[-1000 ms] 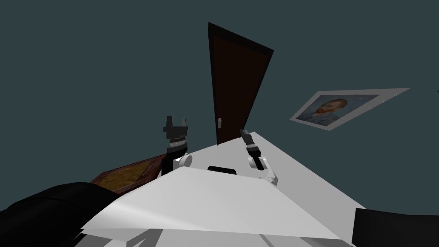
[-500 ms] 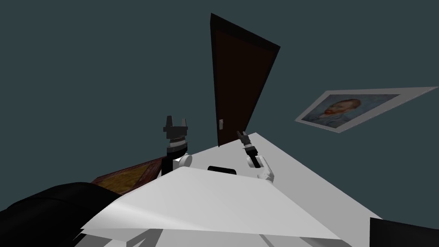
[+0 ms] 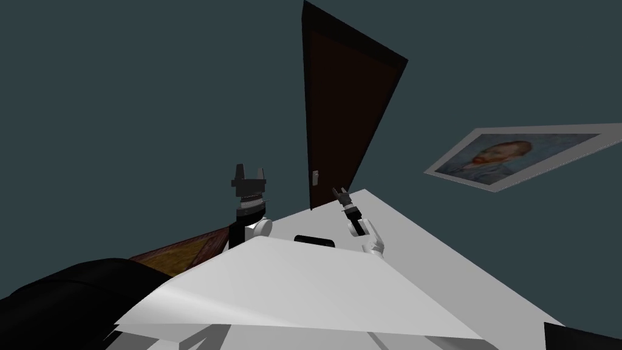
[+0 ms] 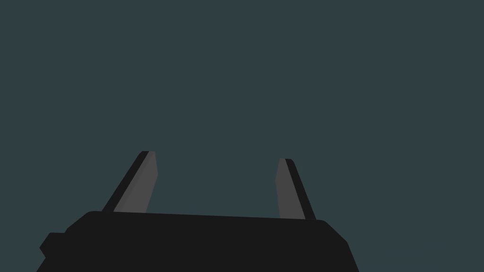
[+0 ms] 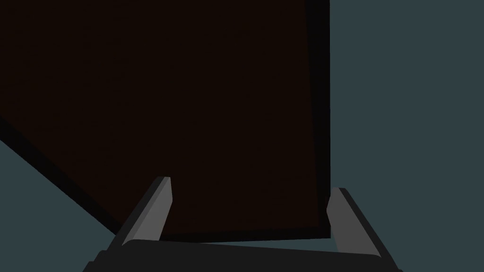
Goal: Pull the door open
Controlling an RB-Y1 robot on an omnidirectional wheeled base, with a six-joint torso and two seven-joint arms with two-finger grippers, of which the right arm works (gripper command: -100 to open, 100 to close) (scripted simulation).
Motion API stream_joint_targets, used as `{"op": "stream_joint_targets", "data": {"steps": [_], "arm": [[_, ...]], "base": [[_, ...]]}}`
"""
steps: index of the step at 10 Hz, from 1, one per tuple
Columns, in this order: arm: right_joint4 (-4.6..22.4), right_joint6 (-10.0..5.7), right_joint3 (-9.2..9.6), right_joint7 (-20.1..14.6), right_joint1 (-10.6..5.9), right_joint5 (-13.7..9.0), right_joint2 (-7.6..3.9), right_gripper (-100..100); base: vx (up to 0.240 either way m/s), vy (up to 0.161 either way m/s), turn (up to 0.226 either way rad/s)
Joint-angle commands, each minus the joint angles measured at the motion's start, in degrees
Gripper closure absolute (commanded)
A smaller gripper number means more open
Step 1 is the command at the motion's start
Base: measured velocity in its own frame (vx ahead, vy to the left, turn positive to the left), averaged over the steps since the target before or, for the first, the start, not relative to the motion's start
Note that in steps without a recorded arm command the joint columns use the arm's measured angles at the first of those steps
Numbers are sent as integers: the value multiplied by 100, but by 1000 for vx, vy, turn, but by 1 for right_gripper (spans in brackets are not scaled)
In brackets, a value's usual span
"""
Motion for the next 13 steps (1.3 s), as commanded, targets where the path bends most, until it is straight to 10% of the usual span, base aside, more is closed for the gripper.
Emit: {"op": "stream_joint_targets", "data": {"steps": [1,13], "arm": [[214,-18,-5,108,-95,155,-5,-100],[1513,-51,32,782,-682,1259,-32,-100]], "base": [[103,57,6],[118,62,5]]}}
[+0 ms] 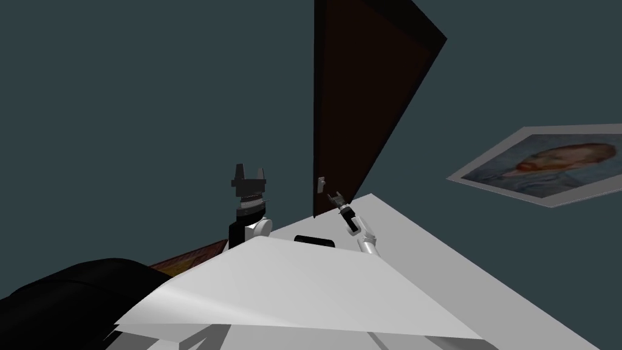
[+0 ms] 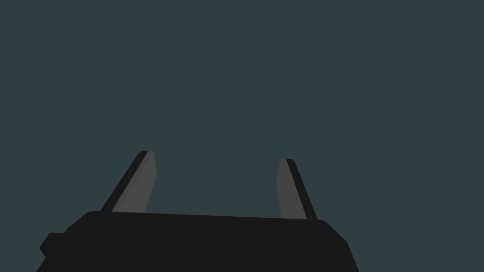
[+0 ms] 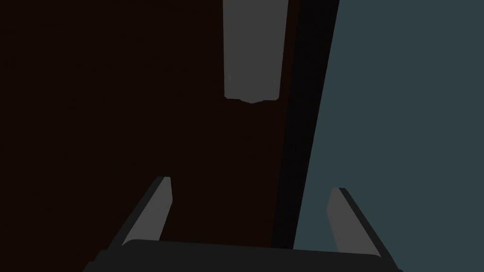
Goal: Pull the door open
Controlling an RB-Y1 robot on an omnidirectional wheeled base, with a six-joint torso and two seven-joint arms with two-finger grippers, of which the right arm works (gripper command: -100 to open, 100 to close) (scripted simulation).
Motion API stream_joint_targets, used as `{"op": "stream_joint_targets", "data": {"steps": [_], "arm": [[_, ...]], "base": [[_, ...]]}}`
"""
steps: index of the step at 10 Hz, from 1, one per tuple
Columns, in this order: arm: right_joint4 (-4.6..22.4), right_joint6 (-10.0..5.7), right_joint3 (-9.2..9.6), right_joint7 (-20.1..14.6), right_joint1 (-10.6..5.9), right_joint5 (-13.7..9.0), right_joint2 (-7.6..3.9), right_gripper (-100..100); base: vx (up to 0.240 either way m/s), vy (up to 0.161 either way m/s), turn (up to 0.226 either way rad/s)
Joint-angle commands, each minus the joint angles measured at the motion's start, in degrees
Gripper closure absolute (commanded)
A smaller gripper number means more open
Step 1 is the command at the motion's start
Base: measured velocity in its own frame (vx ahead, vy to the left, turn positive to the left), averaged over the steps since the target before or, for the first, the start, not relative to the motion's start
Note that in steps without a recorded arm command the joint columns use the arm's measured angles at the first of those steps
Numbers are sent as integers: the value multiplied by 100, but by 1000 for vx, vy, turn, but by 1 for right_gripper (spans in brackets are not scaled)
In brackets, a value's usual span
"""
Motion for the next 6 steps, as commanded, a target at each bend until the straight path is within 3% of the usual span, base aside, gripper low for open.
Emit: {"op": "stream_joint_targets", "data": {"steps": [1,2,6], "arm": [[140,10,17,77,-59,156,-11,-100],[99,1,6,57,-42,93,1,-100],[542,47,-558,329,-314,-134,-85,-100]], "base": [[172,71,9],[76,37,-1],[30,41,301]]}}
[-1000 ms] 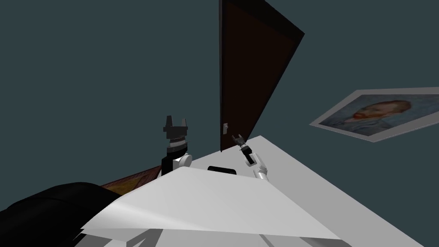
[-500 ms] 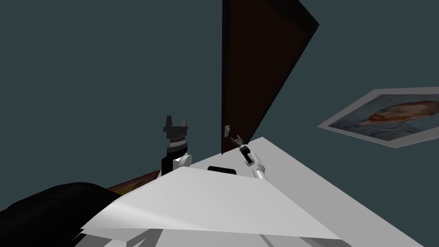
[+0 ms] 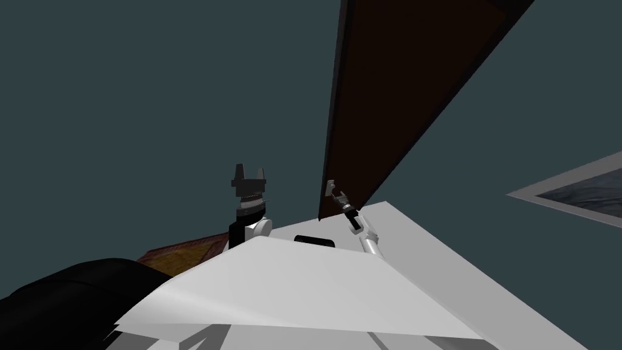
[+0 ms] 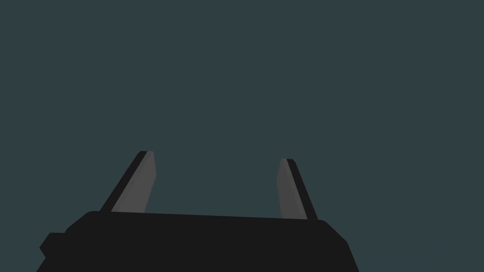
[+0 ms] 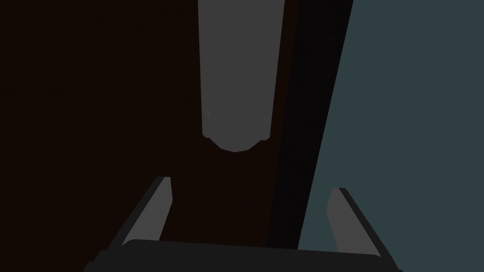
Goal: Pull the door open
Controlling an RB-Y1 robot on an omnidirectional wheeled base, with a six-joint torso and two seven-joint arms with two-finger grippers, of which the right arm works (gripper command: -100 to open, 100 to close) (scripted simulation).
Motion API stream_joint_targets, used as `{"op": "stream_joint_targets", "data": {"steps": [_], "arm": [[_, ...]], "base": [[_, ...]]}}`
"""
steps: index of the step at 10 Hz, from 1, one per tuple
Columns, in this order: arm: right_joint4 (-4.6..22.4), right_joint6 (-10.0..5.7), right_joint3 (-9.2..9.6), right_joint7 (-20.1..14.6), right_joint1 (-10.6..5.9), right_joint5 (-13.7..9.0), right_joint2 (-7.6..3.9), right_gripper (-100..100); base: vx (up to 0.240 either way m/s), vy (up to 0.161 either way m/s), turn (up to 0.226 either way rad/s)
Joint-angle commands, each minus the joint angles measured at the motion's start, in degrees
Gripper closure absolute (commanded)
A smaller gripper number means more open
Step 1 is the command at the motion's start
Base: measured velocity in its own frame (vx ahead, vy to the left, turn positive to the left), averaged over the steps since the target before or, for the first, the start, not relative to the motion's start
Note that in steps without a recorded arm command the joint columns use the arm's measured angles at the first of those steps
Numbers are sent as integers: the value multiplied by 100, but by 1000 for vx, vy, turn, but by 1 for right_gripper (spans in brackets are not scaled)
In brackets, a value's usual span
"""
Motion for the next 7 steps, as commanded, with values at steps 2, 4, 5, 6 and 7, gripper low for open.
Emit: {"op": "stream_joint_targets", "data": {"steps": [2,4,5,6,7], "arm": [[160,65,-286,96,-111,-116,-70,-100],[432,94,-640,258,-278,-265,-125,-100],[516,102,-750,309,-330,-311,-142,-100],[663,118,-942,396,-421,-392,-171,-100],[724,124,-1021,433,-458,-425,-184,-100]], "base": [[28,32,171],[47,31,238],[62,27,313],[70,14,329],[70,9,257]]}}
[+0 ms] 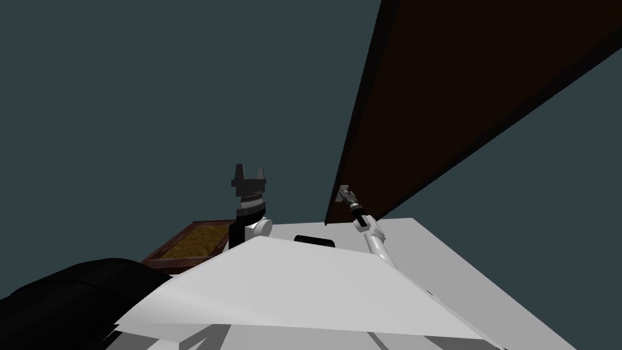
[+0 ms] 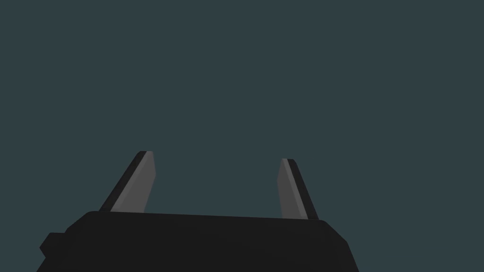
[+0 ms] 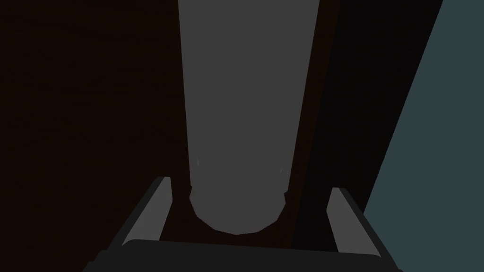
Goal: Pull the door open
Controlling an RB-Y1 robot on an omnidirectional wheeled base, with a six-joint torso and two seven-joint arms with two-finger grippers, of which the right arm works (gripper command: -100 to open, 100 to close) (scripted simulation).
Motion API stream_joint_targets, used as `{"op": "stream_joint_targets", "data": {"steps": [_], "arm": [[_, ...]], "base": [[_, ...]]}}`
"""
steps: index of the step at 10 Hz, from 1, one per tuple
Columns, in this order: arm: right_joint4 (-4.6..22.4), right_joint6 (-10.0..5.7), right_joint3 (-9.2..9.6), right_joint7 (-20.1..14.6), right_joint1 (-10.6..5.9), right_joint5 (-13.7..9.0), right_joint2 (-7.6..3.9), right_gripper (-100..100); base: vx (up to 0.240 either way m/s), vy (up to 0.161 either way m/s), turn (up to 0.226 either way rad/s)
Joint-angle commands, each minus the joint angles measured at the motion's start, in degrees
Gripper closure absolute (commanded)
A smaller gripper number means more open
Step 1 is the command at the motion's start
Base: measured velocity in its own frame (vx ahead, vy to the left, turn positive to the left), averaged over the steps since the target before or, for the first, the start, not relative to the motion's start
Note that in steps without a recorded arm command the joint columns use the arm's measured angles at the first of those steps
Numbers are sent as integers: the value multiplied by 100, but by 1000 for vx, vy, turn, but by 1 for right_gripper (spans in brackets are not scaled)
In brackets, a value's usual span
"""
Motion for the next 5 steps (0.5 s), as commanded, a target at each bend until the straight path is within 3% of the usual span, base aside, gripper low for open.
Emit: {"op": "stream_joint_targets", "data": {"steps": [1,2,3,4,5], "arm": [[174,-84,-130,101,-59,-63,-23,-100],[261,-75,-244,154,-113,-111,-41,-100],[139,-38,-156,87,-46,-72,-29,-100],[139,-38,-156,87,-46,-72,-29,100],[139,-38,-156,87,-46,-72,-29,100]], "base": [[41,0,64],[31,-2,161],[17,-5,41],[-2,0,-40],[-5,-1,-11]]}}
